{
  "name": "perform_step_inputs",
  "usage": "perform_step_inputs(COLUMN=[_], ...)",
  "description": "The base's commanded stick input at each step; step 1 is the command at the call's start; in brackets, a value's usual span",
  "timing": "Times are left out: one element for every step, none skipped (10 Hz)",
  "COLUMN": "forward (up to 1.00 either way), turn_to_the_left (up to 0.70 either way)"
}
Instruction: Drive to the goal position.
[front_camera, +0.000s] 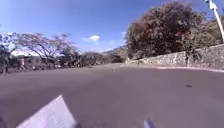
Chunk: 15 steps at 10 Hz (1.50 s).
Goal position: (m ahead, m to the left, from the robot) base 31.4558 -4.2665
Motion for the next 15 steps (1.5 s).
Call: perform_step_inputs(forward=[0.50, 0.50, 0.50, 0.50, 0.50, 0.50, 0.50, 0.50, 0.50, 0.50, 0.50, 0.50, 0.50, 0.50, 0.50], turn_to_the_left=[0.00, 0.00, 0.00, 0.00, 0.00, 0.00, 0.00, -0.08, -0.30, -0.50, -0.20, 0.00, 0.00, 0.00, 0.00])
